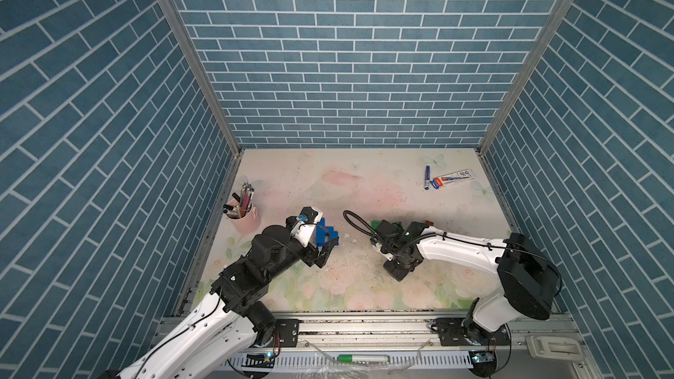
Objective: Assemble the letter h with lego
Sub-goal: Place the lego brick at the center of the board.
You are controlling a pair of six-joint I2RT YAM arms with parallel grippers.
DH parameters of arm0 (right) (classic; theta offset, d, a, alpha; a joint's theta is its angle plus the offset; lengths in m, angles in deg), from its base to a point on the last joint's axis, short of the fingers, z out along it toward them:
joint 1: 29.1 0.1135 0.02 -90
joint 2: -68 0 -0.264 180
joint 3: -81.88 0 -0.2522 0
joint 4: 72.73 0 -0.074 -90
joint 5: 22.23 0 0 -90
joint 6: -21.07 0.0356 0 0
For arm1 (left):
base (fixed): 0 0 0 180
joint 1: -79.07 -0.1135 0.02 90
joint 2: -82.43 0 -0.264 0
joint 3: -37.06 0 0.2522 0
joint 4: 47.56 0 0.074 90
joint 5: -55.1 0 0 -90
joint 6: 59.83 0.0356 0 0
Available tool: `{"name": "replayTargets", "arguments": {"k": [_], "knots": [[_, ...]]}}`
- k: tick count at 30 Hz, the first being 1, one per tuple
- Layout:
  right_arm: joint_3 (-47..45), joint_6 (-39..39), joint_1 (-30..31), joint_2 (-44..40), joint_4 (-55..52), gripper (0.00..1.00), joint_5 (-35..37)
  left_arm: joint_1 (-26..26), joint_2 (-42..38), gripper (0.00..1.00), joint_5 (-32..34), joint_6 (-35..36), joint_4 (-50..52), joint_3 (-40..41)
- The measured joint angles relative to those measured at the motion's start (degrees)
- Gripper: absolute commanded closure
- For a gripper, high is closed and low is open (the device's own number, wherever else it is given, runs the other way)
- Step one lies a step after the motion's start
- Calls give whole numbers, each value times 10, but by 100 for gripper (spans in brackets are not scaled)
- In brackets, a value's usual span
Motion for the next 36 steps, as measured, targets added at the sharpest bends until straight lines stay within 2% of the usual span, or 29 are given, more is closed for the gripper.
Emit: {"name": "replayTargets", "arguments": {"k": [5,16,17,18,19,20,24,27,30,33,36], "knots": [[0,2,7,34,20,88,9,0,0,1,1,0,2,0],[3,2,9,42,26,50,18,0,3,1,5,0,7,0],[3,2,9,41,27,40,21,0,3,1,5,0,8,0],[3,3,9,40,28,21,23,0,3,1,5,0,8,0],[0,9,8,33,31,8,24,1,3,1,3,3,9,0],[-5,10,8,18,34,3,26,4,3,1,1,8,10,0],[-17,13,8,-94,34,2,23,63,20,1,-12,51,39,-9],[-22,23,3,-194,37,2,22,132,67,1,-8,111,74,-37],[-34,42,-12,-290,35,2,24,180,115,1,-2,183,87,-45],[-50,62,-43,-390,28,1,24,225,189,1,1,263,106,-57],[-64,77,-67,-480,23,1,22,244,288,1,1,337,110,-91]]}}
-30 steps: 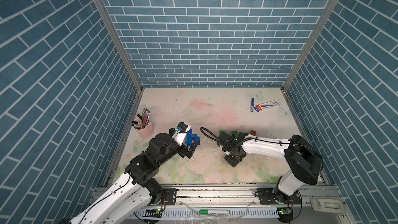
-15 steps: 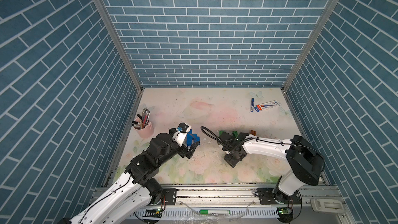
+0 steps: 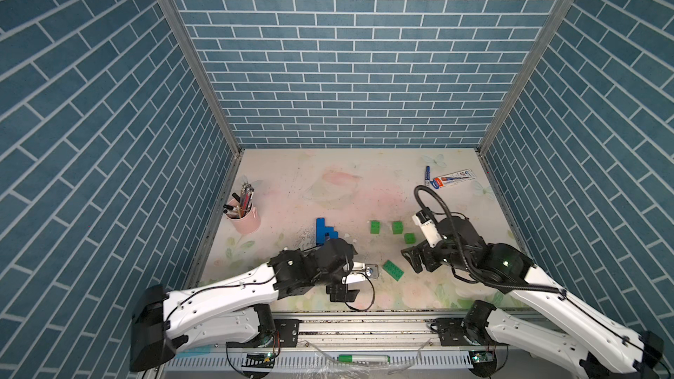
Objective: Assemble the letter h with lego
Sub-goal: Place the lego brick at the center of the board, then pick up the lego brick from the center of the board.
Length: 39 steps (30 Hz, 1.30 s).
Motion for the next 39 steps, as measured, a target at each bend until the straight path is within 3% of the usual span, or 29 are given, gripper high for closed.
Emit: {"name": "replayTargets", "arguments": {"k": [4,8,15,25,39], "knots": [[-8,11,-6,-64,-18,1,-6,1,111,2,3,89,-2,-67],[-16,15,-7,-75,-30,5,-9,2,216,15,2,165,21,-163],[-18,15,-7,-100,-33,6,-10,3,355,20,-7,262,80,-272],[-33,15,-7,-135,-30,7,-11,17,440,25,-13,324,107,-300],[-33,15,-7,-137,-26,7,-15,22,497,33,-19,341,72,-372]]}}
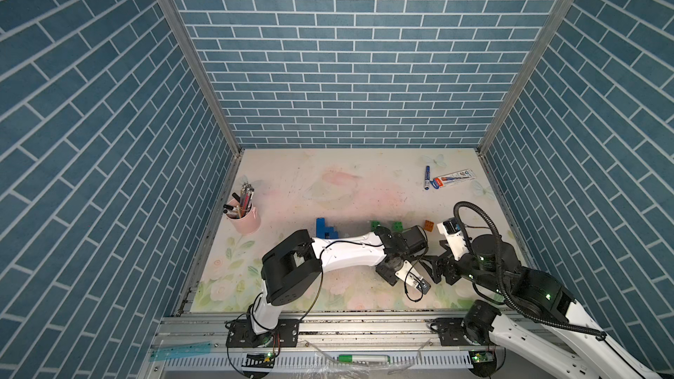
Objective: Assemble the letter h with lego
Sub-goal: Pick up the lego brick from the center of the board.
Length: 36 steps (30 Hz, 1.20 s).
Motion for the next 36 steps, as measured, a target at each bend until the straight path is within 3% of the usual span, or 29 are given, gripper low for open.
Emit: {"name": "replayTargets", "arguments": {"k": [9,17,30,34,36], "knots": [[0,0,0,0,0,8,-3,-4,40,33,28,15,43,-6],[0,0,0,0,0,8,-4,-5,45,41,57,22,42,-12],[-1,0,0,-7,0,8,-4,-5,53,71,68,12,38,-20],[-2,0,0,-8,0,8,-4,-6,52,98,69,-1,38,-21],[-2,0,0,-8,0,8,-4,-9,51,100,68,-16,50,-26]]}}
